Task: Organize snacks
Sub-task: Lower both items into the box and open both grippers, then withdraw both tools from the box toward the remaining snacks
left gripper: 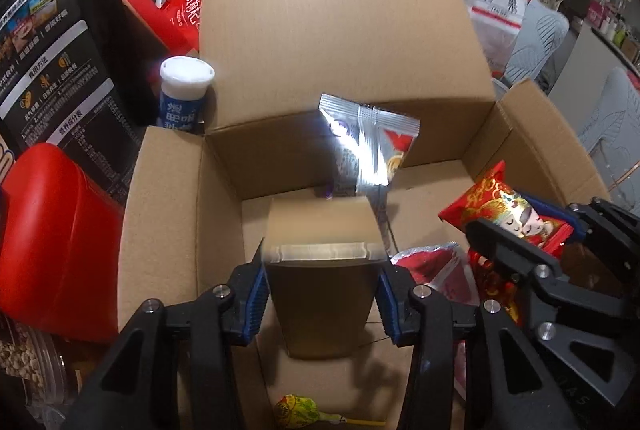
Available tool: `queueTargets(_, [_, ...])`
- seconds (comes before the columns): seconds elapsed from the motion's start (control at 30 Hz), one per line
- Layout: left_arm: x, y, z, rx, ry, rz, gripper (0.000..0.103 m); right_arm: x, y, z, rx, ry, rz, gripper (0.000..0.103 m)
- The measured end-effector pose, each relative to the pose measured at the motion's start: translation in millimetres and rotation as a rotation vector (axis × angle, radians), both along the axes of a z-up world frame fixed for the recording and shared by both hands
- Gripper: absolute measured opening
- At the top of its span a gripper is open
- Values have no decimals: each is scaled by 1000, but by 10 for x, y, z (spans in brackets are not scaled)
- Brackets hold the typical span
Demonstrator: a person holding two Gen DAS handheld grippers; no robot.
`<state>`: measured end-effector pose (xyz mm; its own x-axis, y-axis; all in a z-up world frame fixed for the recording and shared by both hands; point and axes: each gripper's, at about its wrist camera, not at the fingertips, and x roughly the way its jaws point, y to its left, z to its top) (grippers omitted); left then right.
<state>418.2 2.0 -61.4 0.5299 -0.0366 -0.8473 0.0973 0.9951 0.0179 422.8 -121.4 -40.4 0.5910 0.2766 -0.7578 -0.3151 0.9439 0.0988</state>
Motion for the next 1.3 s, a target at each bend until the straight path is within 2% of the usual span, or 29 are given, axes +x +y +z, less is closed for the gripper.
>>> queueTargets(0.2, [-3, -13, 36, 19, 11, 14, 46, -19, -14, 14, -24, 7, -20, 45])
queueTargets(0.27, [-25, 7, 84, 21, -6, 26, 47, -34, -28, 24, -20, 8, -29, 52])
queueTargets(0.33, [-52, 35, 137, 22, -26, 43, 51, -69, -42, 42, -10, 6, -34, 52])
queueTargets(0.6, [-199, 43, 342, 9, -69, 42, 52, -218, -96, 165, -8, -12, -49, 52])
queueTargets(0.93, [-498, 106, 797, 12, -168, 61, 52, -487, -106, 608, -3, -101, -59, 52])
queueTargets(1.3, [-995, 104, 1279, -3, -279, 45, 52, -1031, -112, 1142, 5, -228, -67, 56])
